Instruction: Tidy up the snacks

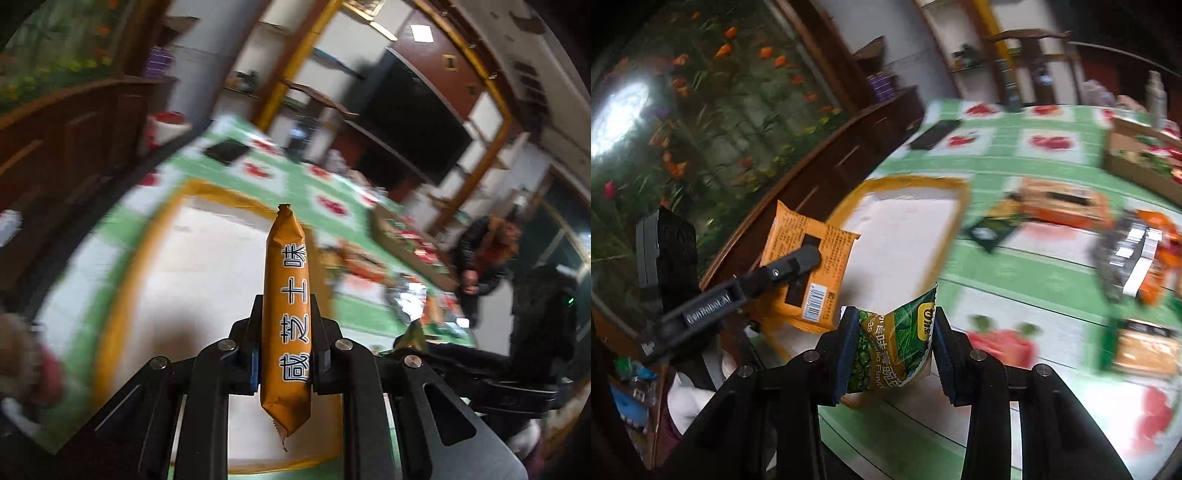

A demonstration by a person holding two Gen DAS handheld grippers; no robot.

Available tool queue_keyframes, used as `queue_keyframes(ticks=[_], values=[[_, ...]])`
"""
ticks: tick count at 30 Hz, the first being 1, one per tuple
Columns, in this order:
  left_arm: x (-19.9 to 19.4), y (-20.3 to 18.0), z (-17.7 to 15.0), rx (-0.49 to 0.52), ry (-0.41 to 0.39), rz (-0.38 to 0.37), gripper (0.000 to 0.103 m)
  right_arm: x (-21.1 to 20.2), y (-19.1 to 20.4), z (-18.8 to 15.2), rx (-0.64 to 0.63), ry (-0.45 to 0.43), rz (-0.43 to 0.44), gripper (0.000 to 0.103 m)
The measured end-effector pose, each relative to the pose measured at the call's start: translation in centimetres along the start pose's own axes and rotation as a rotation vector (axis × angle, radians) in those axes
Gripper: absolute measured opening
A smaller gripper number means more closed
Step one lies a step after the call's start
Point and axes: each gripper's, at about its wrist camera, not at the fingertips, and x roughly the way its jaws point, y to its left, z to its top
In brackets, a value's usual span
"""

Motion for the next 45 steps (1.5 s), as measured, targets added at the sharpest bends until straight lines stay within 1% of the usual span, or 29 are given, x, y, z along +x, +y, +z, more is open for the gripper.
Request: queue_keyframes(ticks=[2,4,8,10,11,12,15,16,17,18,19,20,21,22,24,25,26,28,30,33,37,41,45], values=[[0.2,1.6,-0.4,-0.014,0.005,0.048,0.016,2.3,1.0,0.2,0.002,0.038,0.03,0.039],[0.5,2.6,-0.8,-0.031,0.015,0.064,0.017,4.6,1.7,0.2,0.01,0.079,0.048,0.039],[0.5,4.3,-1.1,-0.074,0.005,0.057,0.017,7.4,3.2,-0.4,-0.015,0.123,0.025,0.04],[0.3,4.5,-0.9,-0.085,-0.005,0.043,0.023,8.0,4.0,-0.6,-0.048,0.118,0.0,0.042],[0.2,4.5,-0.7,-0.09,-0.011,0.038,0.031,8.0,4.3,-0.6,-0.063,0.111,-0.013,0.042],[0.0,4.6,-0.7,-0.096,-0.016,0.037,0.041,7.9,4.5,-0.7,-0.077,0.103,-0.022,0.043],[-0.8,4.4,-0.8,-0.116,-0.044,0.003,0.059,7.1,4.8,-0.7,-0.09,0.077,-0.035,0.044],[-1.2,4.3,-0.7,-0.125,-0.052,-0.009,0.063,6.6,4.5,-0.6,-0.088,0.068,-0.038,0.045],[-1.5,4.2,-0.7,-0.138,-0.06,-0.024,0.071,6.2,4.4,-0.5,-0.086,0.055,-0.041,0.046],[-1.8,4.0,-0.7,-0.15,-0.071,-0.041,0.076,5.6,4.2,-0.5,-0.084,0.04,-0.046,0.046],[-2.1,3.8,-0.7,-0.158,-0.082,-0.068,0.077,4.8,3.9,-0.6,-0.082,0.018,-0.057,0.046],[-2.4,3.6,-0.7,-0.166,-0.093,-0.116,0.077,3.9,3.7,-0.8,-0.081,-0.006,-0.073,0.047],[-2.6,3.3,-0.8,-0.179,-0.105,-0.167,0.077,3.1,3.4,-0.9,-0.081,-0.033,-0.088,0.05],[-2.8,3.1,-0.8,-0.188,-0.112,-0.198,0.077,2.2,3.0,-1.1,-0.08,-0.068,-0.111,0.052],[-2.9,2.6,-1.0,-0.207,-0.113,-0.272,0.08,0.1,1.9,-1.4,-0.076,-0.146,-0.155,0.063],[-2.7,2.2,-1.1,-0.217,-0.101,-0.315,0.081,-1.2,0.9,-1.6,-0.066,-0.183,-0.18,0.067],[-2.5,1.9,-1.2,-0.224,-0.089,-0.347,0.081,-2.1,-0.1,-1.8,-0.049,-0.201,-0.205,0.067],[-1.8,1.0,-1.5,-0.231,-0.045,-0.395,0.081,-4.0,-3.0,-2.2,0.013,-0.206,-0.23,0.067],[-1.0,0.0,-1.8,-0.216,-0.002,-0.395,0.081,-5.9,-6.7,-2.8,0.092,-0.2,-0.245,0.067],[0.3,-1.9,-2.3,-0.177,0.056,-0.395,0.081,-8.6,-12.6,-4.2,0.221,-0.198,-0.33,0.067],[2.0,-5.3,-3.3,-0.084,0.131,-0.376,0.081,-11.6,-18.0,-6.1,0.354,-0.217,-0.369,0.067],[3.3,-8.0,-4.2,-0.014,0.186,-0.378,0.081,-12.2,-20.5,-6.5,0.405,-0.218,-0.37,0.067],[3.8,-9.5,-4.9,0.035,0.212,-0.351,0.081,-10.8,-21.0,-5.9,0.388,-0.189,-0.347,0.069]])
